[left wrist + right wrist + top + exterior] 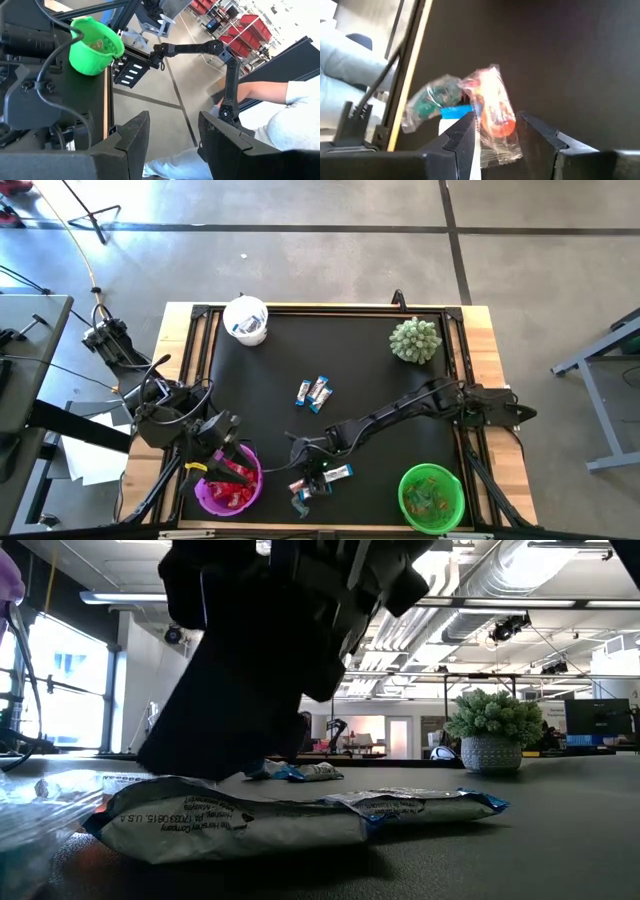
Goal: Sort candy
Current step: Put the orange gummy into the green bucket
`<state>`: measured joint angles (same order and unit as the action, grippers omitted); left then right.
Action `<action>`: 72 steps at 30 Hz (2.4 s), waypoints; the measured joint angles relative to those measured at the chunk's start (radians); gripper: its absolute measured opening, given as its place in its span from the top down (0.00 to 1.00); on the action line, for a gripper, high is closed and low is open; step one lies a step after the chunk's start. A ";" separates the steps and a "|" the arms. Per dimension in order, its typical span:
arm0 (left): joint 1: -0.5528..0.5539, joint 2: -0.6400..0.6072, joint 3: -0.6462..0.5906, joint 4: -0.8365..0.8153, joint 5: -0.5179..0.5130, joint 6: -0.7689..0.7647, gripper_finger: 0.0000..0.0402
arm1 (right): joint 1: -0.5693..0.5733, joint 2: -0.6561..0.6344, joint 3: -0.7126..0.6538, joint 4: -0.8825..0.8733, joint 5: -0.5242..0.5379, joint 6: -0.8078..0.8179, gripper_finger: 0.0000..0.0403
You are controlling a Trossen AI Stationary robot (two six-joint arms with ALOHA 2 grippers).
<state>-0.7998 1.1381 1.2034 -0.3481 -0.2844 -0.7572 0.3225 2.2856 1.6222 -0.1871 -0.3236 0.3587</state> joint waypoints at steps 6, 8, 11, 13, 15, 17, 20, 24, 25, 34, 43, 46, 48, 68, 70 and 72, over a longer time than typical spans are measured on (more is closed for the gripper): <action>0.000 0.000 0.000 0.000 0.002 0.001 0.61 | 0.010 0.023 0.001 0.011 -0.021 0.005 0.66; 0.000 0.000 0.000 0.000 0.002 0.001 0.61 | 0.012 0.023 0.001 0.013 -0.001 0.001 0.66; 0.000 0.000 0.000 0.000 0.002 0.002 0.61 | 0.012 0.025 0.001 0.032 0.018 0.011 0.66; 0.000 0.000 0.000 -0.001 0.002 0.001 0.61 | 0.012 0.026 0.001 0.043 0.021 0.027 0.68; 0.000 0.000 0.000 0.000 0.002 0.001 0.61 | 0.011 0.026 0.001 0.044 0.024 0.029 0.71; 0.000 0.000 0.000 0.000 0.002 0.000 0.61 | 0.011 0.027 0.001 0.045 0.025 0.030 0.77; 0.000 0.000 0.000 0.000 0.001 0.000 0.61 | 0.011 0.028 0.000 0.045 0.006 0.054 0.87; 0.000 0.000 0.000 0.000 0.001 -0.001 0.61 | 0.011 0.028 0.000 0.045 -0.038 0.080 0.98; 0.000 0.000 0.000 0.000 0.001 -0.001 0.61 | 0.012 0.028 0.000 0.044 -0.043 0.089 0.98; 0.000 0.000 0.000 0.001 0.001 0.000 0.61 | 0.012 -0.023 -0.001 -0.054 -0.042 0.074 0.99; 0.001 0.000 0.000 0.000 -0.038 0.003 0.61 | 0.010 -0.146 -0.001 -0.314 -0.024 -0.021 1.00; 0.001 0.000 0.000 0.001 -0.054 0.002 0.61 | 0.010 -0.182 -0.001 -0.398 -0.024 -0.043 1.00; 0.001 0.000 0.000 0.001 -0.070 0.002 0.61 | 0.010 -0.205 -0.001 -0.461 -0.025 -0.051 1.00; 0.002 0.000 0.000 0.011 -0.324 -0.033 0.61 | 0.075 -0.494 -0.001 -0.878 0.056 -0.091 1.00; 0.002 0.000 0.000 0.014 -0.349 -0.044 0.61 | 0.096 -0.514 -0.001 -0.901 0.057 -0.093 1.00; 0.002 0.000 0.000 0.019 -0.373 -0.050 0.61 | 0.120 -0.531 -0.001 -0.928 0.058 -0.095 1.00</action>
<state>-0.7980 1.1385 1.2036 -0.3289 -0.6574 -0.8073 0.4422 1.7543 1.6215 -1.1154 -0.2653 0.2642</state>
